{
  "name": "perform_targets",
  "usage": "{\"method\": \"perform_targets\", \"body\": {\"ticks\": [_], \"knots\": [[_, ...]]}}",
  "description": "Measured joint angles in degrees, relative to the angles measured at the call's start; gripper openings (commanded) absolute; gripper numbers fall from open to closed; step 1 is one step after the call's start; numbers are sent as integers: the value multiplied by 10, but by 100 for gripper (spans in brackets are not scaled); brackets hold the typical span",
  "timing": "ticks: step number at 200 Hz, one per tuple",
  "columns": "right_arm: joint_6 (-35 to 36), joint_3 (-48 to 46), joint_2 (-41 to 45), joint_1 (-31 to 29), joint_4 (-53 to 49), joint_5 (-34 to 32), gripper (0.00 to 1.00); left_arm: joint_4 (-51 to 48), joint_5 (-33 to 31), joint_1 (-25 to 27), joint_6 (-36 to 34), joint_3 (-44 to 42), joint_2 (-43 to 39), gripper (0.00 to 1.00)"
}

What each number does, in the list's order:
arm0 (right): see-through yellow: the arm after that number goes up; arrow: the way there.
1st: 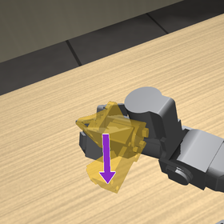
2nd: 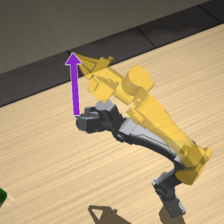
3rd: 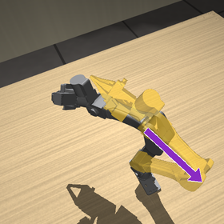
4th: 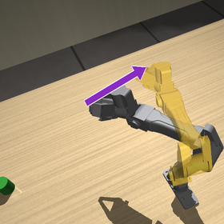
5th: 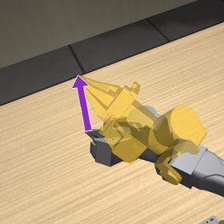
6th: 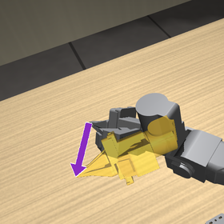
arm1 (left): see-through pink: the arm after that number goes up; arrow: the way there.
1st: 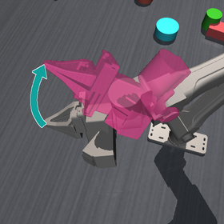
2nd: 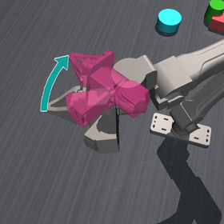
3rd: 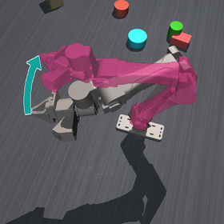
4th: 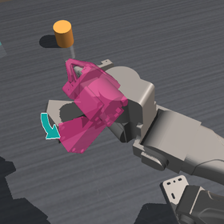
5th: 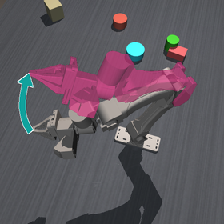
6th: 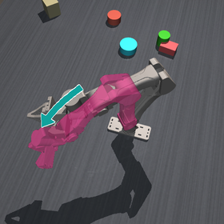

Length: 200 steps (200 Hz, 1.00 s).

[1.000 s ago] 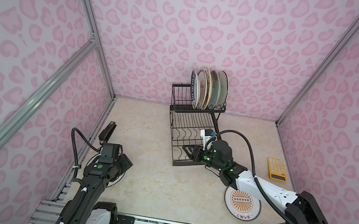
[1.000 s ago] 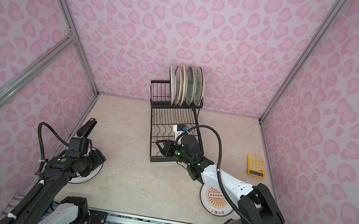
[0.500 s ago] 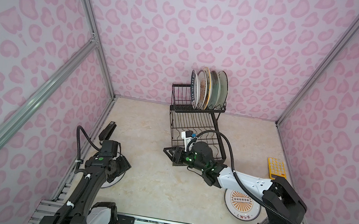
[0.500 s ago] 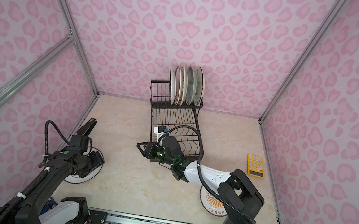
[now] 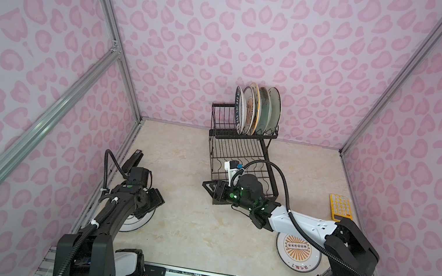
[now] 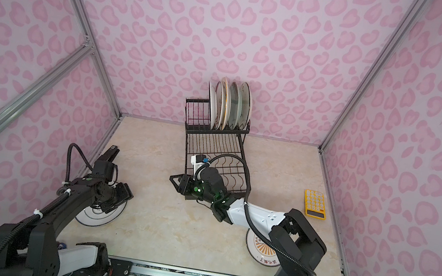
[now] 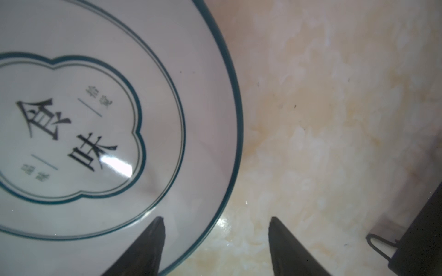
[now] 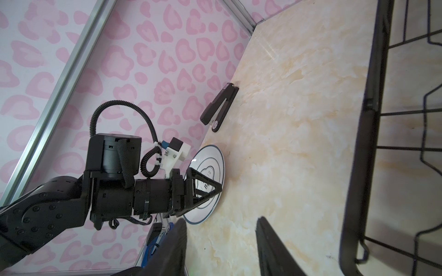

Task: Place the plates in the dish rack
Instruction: 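Grasp the teal-rimmed white plate's rim with the left gripper and tilt it up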

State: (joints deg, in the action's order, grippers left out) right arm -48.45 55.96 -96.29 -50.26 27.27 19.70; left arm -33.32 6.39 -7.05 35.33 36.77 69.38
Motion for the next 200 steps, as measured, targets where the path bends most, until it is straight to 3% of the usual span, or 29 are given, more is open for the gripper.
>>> {"method": "perform_targets", "body": {"ticks": [51,111,200], "knots": [[2,-2,6,2,-2,-2,47,24,10,0,-24,17,67,69],[2,-3,9,3,-2,-2,47,54,47,12,-30,23,88,68],[8,-19,26,5,-11,-16,47,98,78,100,-15,52,143,67]]}}
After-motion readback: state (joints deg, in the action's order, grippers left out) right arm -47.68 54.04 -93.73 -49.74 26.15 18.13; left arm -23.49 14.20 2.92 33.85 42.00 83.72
